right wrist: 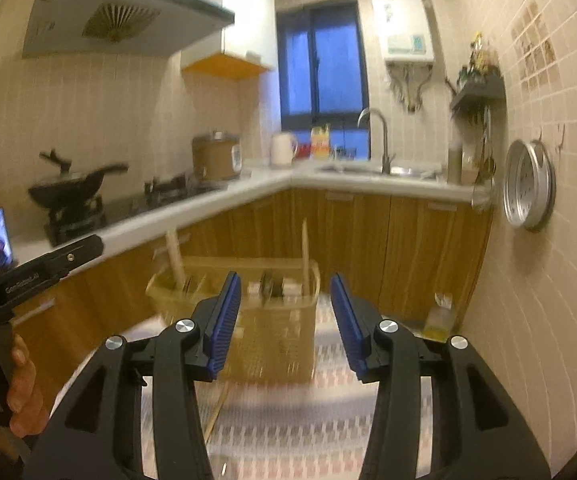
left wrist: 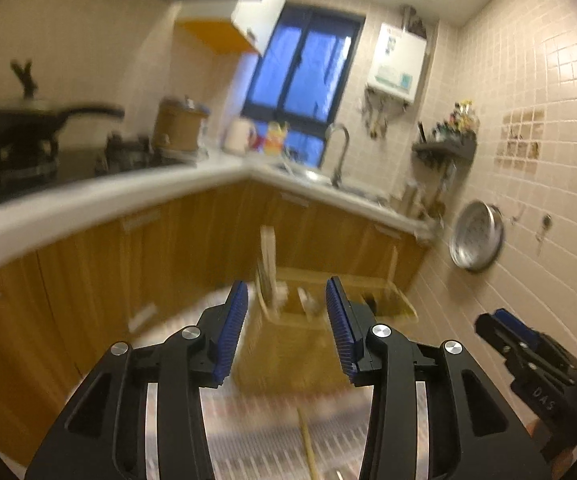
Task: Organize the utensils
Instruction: 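Grasp a chopstick with the left tool while the right tool grasps a clear spoon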
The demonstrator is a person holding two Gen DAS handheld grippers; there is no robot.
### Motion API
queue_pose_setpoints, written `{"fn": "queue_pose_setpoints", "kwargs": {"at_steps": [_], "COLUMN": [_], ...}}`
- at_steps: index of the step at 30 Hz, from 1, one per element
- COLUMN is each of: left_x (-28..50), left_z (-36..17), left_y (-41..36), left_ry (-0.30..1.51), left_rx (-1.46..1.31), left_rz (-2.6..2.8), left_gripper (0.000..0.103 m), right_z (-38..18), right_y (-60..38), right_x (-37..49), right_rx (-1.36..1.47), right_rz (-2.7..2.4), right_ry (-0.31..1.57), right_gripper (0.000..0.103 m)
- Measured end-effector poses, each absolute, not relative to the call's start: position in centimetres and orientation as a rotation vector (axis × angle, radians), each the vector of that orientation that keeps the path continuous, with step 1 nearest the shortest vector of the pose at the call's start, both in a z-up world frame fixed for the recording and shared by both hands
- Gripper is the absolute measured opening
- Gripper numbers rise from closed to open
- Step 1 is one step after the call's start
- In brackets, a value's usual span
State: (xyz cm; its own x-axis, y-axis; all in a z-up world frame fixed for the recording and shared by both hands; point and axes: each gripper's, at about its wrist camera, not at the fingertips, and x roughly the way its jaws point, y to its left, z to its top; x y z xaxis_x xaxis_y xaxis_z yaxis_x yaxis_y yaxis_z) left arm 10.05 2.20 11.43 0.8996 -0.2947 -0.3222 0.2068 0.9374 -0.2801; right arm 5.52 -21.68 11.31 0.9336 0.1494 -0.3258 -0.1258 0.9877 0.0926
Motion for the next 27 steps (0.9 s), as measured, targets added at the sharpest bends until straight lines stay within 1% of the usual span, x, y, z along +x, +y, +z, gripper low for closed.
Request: {"fn": "queue_pose_setpoints", "kwargs": {"at_steps": [6, 14, 19, 20, 21, 22, 24, 27], "left_x": [10.0, 13.2, 14.8, 15.1, 15.2, 15.3, 15.5, 15.1], "left_z": [7.3, -0.2, -2.5, -3.0, -3.3, -3.6, -4.3, -4.6], "left_y": [1.4, 0.4, -1.1, -1.4, -1.5, -2.0, -2.5, -3.7], "left_ry": [0.583, 0.894, 0.965, 0.974, 0.979, 0.984, 0.989, 0.952], "left_rx": [-0.266, -0.379, -0.316, -0.308, -0.307, -0.305, -0.287, -0.195], "left_rz": [-0.365, -0.448, -0.410, -0.393, -0.386, -0.383, -0.362, -0.326], "left_gripper": [0.039, 0.039, 0.039, 0.039, 0.039, 0.037, 0.036, 0.033], "right_z": [8.0, 1.8, -1.1, -1.5, -2.1, -2.3, -3.1, -3.8], "right_y": [-20.4, -19.4, -17.1, -16.9, -16.7, -16.6, -16.7, -16.6], "right_x": [4.9, 6.0, 5.5, 5.4, 5.3, 5.3, 5.4, 5.4], "right_rx": [0.066, 0.141, 0.077, 0.064, 0.055, 0.054, 0.055, 0.038], "right_rz": [0.190, 0.312, 0.335, 0.329, 0.326, 0.326, 0.323, 0.334], "right_ry": [0.551, 0.800, 0.859, 0.865, 0.878, 0.889, 0.915, 0.924], "right_gripper": [0.044, 0.044, 0.043, 0.036, 0.032, 0.031, 0.024, 0.021]}}
